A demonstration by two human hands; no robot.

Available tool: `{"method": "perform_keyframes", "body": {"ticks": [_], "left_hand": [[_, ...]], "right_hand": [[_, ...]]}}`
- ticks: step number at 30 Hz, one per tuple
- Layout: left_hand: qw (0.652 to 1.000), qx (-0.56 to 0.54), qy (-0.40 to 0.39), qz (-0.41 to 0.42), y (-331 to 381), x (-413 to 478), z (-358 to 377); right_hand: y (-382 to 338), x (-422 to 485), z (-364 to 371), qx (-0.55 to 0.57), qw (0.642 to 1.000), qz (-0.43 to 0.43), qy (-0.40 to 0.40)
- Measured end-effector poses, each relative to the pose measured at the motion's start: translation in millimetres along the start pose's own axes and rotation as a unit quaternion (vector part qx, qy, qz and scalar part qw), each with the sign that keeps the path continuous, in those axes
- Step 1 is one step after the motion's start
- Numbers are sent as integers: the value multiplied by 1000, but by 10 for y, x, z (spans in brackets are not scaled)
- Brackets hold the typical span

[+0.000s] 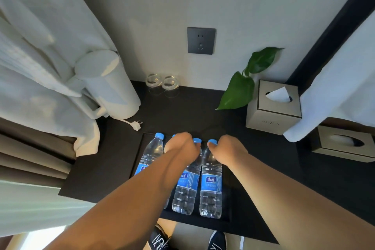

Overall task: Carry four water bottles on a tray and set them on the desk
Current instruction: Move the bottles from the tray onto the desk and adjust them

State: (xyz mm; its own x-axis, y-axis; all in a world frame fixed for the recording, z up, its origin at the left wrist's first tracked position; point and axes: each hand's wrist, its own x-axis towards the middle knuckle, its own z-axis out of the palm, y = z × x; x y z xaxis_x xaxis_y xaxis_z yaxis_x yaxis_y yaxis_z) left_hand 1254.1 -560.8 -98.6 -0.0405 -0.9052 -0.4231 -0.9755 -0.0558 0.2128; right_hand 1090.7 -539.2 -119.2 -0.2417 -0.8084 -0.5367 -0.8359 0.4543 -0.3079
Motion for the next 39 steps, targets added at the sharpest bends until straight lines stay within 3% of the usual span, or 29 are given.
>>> {"method": "perform_keyframes", "body": {"ticks": [6,14,19,24,28,34,39], "left_hand": [[999,-4,20,-42,88,158,83],[997,-41,-57,-22,115,290,14],[995,-82,-52,28,37,246,-272],[991,-101,-30,85,-25,161,-698],[985,-84,51,139,13,113,-1051],[972,-103,166,135,107,211,-1595],[947,-135,222,189,164,518,-1866]], "right_hand": [[-27,135,-2,2,999,20,-36],[-42,184,38,84,995,34,-51],[-120,61,-193,87,996,-2,-23],[-223,-210,-628,99,991,-66,58],[-417,-412,-926,72,982,-120,128],[-710,-462,-1351,33,963,-172,206],[-982,-260,-1668,-2,953,-222,205]]}}
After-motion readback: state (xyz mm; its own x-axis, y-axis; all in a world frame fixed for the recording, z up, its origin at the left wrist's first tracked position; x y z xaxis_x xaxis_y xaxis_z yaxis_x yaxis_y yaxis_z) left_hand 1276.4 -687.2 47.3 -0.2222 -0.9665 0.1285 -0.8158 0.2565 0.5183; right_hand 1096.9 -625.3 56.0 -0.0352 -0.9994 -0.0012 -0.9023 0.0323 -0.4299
